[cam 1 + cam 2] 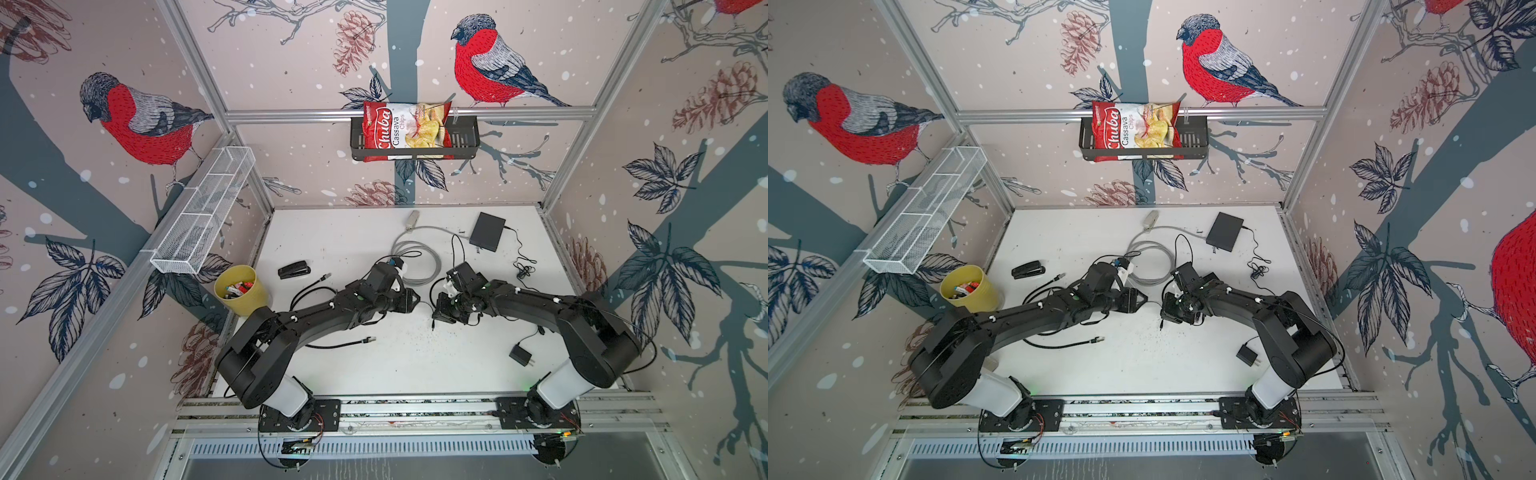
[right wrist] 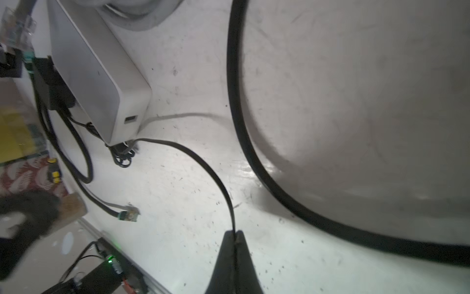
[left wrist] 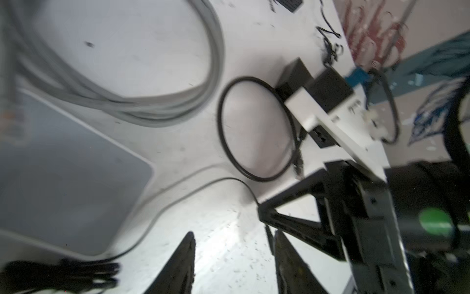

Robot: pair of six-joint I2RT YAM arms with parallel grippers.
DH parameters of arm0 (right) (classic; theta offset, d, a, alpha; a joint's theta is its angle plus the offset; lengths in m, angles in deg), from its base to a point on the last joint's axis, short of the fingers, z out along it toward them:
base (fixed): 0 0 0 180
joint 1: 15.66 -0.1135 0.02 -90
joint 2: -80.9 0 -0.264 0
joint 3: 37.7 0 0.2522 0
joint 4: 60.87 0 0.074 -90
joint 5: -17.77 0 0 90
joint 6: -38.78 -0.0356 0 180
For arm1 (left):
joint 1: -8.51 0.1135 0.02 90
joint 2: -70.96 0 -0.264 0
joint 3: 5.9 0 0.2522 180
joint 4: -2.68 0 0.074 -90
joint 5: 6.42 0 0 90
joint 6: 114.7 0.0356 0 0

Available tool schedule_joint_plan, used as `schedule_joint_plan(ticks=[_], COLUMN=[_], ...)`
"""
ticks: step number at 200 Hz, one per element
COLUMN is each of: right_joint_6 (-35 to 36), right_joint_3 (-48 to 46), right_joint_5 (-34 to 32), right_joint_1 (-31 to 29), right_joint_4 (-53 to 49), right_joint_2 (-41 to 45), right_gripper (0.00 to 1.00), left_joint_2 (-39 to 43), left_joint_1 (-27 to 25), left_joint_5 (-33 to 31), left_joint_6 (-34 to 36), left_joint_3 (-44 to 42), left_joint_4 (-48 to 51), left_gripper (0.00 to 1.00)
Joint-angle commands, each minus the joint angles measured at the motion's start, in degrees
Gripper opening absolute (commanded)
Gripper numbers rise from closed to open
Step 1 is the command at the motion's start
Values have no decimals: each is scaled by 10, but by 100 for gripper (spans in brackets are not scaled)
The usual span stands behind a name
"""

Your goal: Insert the plug into the switch port

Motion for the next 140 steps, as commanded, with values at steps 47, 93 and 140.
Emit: schedule_joint_plan(ticks=[47, 93, 140], right_joint_6=[-94, -99, -106], right_joint_3=[13, 19, 6], right_joint_5=[38, 37, 41], right_joint_1=[22, 22, 22], right_joint_4=[41, 45, 58], right_joint_2=[-17, -24, -20], right_gripper=[5, 5, 5], left_joint_2=[-67, -86, -99], left_joint_1=[-39, -53, -54], left_joint_5=[74, 56, 22], left_joint_6=[-69, -77, -75], left_joint_3=[-12, -3, 8], left_joint_4=[-87, -81, -62], left_gripper=[39, 36, 29])
